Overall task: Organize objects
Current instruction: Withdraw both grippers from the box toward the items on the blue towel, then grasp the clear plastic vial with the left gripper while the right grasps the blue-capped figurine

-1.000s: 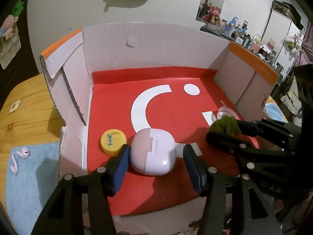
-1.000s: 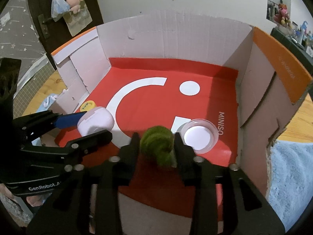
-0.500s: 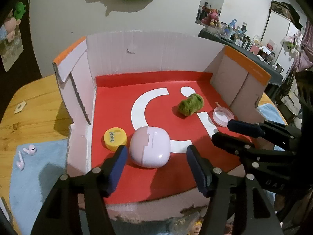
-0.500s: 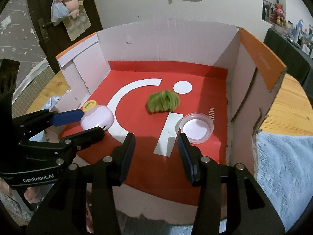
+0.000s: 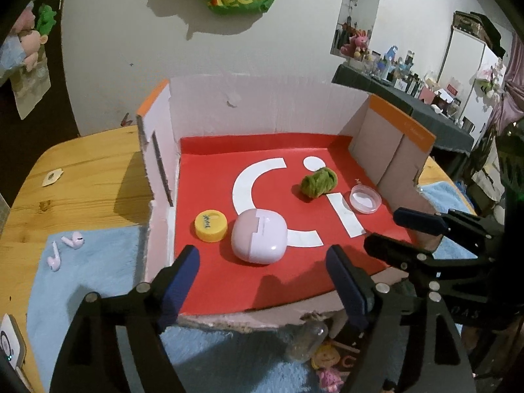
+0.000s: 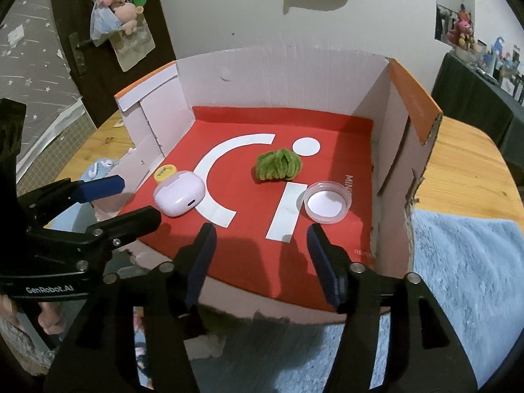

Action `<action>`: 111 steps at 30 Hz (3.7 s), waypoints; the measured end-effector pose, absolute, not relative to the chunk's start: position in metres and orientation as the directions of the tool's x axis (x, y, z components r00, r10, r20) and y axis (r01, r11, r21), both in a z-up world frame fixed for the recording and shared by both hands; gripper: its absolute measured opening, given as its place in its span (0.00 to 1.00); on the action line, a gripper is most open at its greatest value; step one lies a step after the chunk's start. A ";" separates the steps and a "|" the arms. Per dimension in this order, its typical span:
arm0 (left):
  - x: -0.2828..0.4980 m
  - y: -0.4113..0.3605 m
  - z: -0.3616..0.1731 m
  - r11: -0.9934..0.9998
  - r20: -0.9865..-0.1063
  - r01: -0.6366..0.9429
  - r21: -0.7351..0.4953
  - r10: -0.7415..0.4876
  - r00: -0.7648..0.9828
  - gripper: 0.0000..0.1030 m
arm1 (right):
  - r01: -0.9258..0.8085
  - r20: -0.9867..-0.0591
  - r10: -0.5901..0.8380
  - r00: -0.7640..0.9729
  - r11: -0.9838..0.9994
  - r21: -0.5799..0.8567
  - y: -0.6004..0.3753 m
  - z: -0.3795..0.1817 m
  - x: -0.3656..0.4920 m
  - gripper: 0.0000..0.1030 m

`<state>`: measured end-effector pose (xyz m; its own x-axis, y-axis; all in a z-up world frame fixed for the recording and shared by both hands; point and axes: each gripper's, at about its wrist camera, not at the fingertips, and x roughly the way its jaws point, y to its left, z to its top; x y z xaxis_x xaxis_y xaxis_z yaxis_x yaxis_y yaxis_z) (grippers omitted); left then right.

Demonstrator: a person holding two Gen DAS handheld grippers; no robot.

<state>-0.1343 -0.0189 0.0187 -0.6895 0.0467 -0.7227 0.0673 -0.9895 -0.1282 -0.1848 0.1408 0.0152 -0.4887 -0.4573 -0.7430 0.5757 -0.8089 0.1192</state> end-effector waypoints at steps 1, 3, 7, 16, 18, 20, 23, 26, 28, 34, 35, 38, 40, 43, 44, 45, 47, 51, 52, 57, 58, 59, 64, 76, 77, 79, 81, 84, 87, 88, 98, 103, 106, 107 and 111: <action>-0.132 -0.020 0.020 -0.989 -0.720 0.068 -0.132 0.049 -0.692 0.81 | 0.576 -0.741 -0.458 -0.491 -0.809 0.119 0.141 0.016 -0.183 0.60; -0.128 -0.021 0.023 -0.988 -0.714 0.073 -0.135 0.046 -0.698 0.87 | 0.577 -0.739 -0.459 -0.494 -0.808 0.116 0.141 0.019 -0.179 0.61; -0.121 -0.021 0.027 -0.988 -0.706 0.081 -0.134 0.037 -0.708 0.89 | 0.579 -0.733 -0.461 -0.500 -0.808 0.114 0.142 0.023 -0.172 0.63; -0.110 -0.018 0.031 -0.987 -0.696 0.089 -0.132 0.029 -0.718 0.96 | 0.571 -0.719 -0.466 -0.515 -0.812 0.117 0.149 0.030 -0.161 0.73; -0.108 -0.018 0.032 -0.987 -0.695 0.089 -0.134 0.029 -0.718 0.98 | 0.571 -0.716 -0.466 -0.520 -0.813 0.115 0.150 0.032 -0.159 0.75; -0.105 -0.017 0.033 -0.986 -0.691 0.093 -0.139 0.030 -0.723 1.00 | 0.570 -0.711 -0.467 -0.525 -0.814 0.114 0.152 0.034 -0.156 0.76; -0.102 -0.017 0.035 -0.986 -0.688 0.092 -0.142 0.032 -0.725 1.00 | 0.567 -0.706 -0.470 -0.530 -0.816 0.118 0.154 0.036 -0.153 0.77; -0.099 -0.016 0.036 -0.986 -0.685 0.091 -0.142 0.031 -0.728 1.00 | 0.563 -0.702 -0.470 -0.535 -0.818 0.120 0.156 0.037 -0.150 0.80; -0.098 -0.016 0.036 -0.986 -0.685 0.093 -0.141 0.029 -0.728 1.00 | 0.559 -0.700 -0.471 -0.537 -0.820 0.122 0.158 0.038 -0.149 0.81; -0.093 -0.016 0.037 -0.984 -0.685 0.098 -0.149 0.031 -0.728 1.00 | 0.553 -0.698 -0.467 -0.542 -0.824 0.122 0.161 0.039 -0.144 0.81; -0.092 -0.016 0.037 -0.984 -0.685 0.098 -0.151 0.033 -0.727 1.00 | 0.554 -0.698 -0.468 -0.542 -0.824 0.123 0.161 0.039 -0.144 0.81; -0.090 -0.016 0.037 -0.983 -0.685 0.099 -0.153 0.034 -0.727 1.00 | 0.554 -0.696 -0.471 -0.542 -0.823 0.126 0.162 0.040 -0.142 0.81; -0.090 -0.016 0.037 -0.983 -0.685 0.098 -0.153 0.034 -0.728 1.00 | 0.554 -0.694 -0.472 -0.543 -0.823 0.126 0.164 0.040 -0.139 0.81; -0.087 -0.014 0.037 -0.984 -0.683 0.094 -0.151 0.035 -0.730 1.00 | 0.554 -0.693 -0.472 -0.544 -0.823 0.126 0.164 0.041 -0.138 0.82; -0.085 -0.013 0.037 -0.984 -0.683 0.094 -0.150 0.035 -0.730 1.00 | 0.554 -0.693 -0.473 -0.545 -0.823 0.126 0.165 0.041 -0.136 0.82; -0.084 -0.012 0.037 -0.984 -0.682 0.093 -0.150 0.035 -0.730 1.00 | 0.554 -0.692 -0.473 -0.546 -0.823 0.126 0.165 0.041 -0.135 0.82; -0.082 -0.011 0.036 -0.984 -0.684 0.092 -0.152 0.037 -0.729 1.00 | 0.553 -0.689 -0.474 -0.548 -0.823 0.127 0.166 0.042 -0.131 0.82; -0.076 -0.007 0.037 -0.985 -0.685 0.086 -0.148 0.039 -0.728 1.00 | 0.553 -0.683 -0.477 -0.553 -0.823 0.126 0.169 0.044 -0.122 0.82; -0.075 -0.006 0.037 -0.986 -0.684 0.085 -0.147 0.039 -0.728 1.00 | 0.553 -0.683 -0.477 -0.554 -0.823 0.126 0.170 0.044 -0.121 0.82; -0.068 -0.002 0.036 -0.987 -0.685 0.078 -0.142 0.041 -0.727 1.00 | 0.552 -0.683 -0.475 -0.555 -0.825 0.126 0.172 0.044 -0.116 0.82; -0.067 -0.002 0.036 -0.987 -0.687 0.078 -0.142 0.041 -0.726 1.00 | 0.552 -0.683 -0.476 -0.554 -0.824 0.126 0.173 0.043 -0.114 0.82; -0.065 -0.001 0.035 -0.987 -0.688 0.077 -0.142 0.042 -0.725 1.00 | 0.553 -0.683 -0.476 -0.554 -0.824 0.126 0.173 0.043 -0.112 0.82; -0.062 0.001 0.035 -0.988 -0.689 0.074 -0.136 0.040 -0.724 1.00 | 0.556 -0.683 -0.477 -0.553 -0.822 0.123 0.175 0.042 -0.104 0.82; -0.054 0.002 0.026 -0.988 -0.700 0.069 -0.140 0.049 -0.713 1.00 | 0.553 -0.692 -0.461 -0.555 -0.826 0.107 0.176 0.035 -0.092 0.82; -0.053 0.001 0.025 -0.987 -0.701 0.068 -0.143 0.052 -0.711 1.00 | 0.553 -0.693 -0.460 -0.555 -0.826 0.105 0.175 0.034 -0.091 0.82; -0.053 0.000 0.023 -0.987 -0.704 0.064 -0.147 0.058 -0.707 1.00 | 0.554 -0.697 -0.455 -0.554 -0.827 0.100 0.175 0.032 -0.090 0.82; -0.052 0.001 0.020 -0.988 -0.708 0.058 -0.144 0.062 -0.704 1.00 | 0.554 -0.698 -0.451 -0.556 -0.827 0.094 0.175 0.030 -0.088 0.81; -0.050 0.003 0.017 -0.990 -0.710 0.048 -0.132 0.061 -0.701 0.98 | 0.559 -0.705 -0.449 -0.548 -0.824 0.091 0.174 0.026 -0.086 0.81; -0.050 0.006 0.013 -0.993 -0.718 0.038 -0.115 0.057 -0.693 0.91 | 0.568 -0.714 -0.453 -0.534 -0.818 0.094 0.172 0.021 -0.083 0.70; -0.051 0.006 0.011 -0.993 -0.722 0.034 -0.113 0.058 -0.689 0.87 | 0.572 -0.717 -0.457 -0.527 -0.814 0.099 0.171 0.019 -0.082 0.65; -0.053 0.006 0.003 -0.992 -0.738 0.008 -0.122 0.086 -0.669 0.71 | 0.612 -0.732 -0.499 -0.465 -0.778 0.141 0.169 0.006 -0.065 0.50; -0.056 0.005 0.000 -0.992 -0.746 0.008 -0.122 0.087 -0.660 0.61 | 0.646 -0.737 -0.516 -0.437 -0.750 0.142 0.163 0.002 -0.053 0.45; -0.061 0.002 -0.004 -0.990 -0.753 0.002 -0.138 0.103 -0.650 0.52 | 0.659 -0.745 -0.517 -0.422 -0.739 0.140 0.158 -0.004 -0.050 0.42; -0.063 0.002 -0.005 -0.990 -0.756 0.001 -0.140 0.106 -0.646 0.51 | 0.662 -0.747 -0.517 -0.417 -0.736 0.140 0.157 -0.005 -0.049 0.40; -0.069 0.003 -0.009 -0.991 -0.760 -0.010 -0.136 0.111 -0.640 0.51 | 0.666 -0.757 -0.521 -0.394 -0.730 0.155 0.154 -0.013 -0.051 0.38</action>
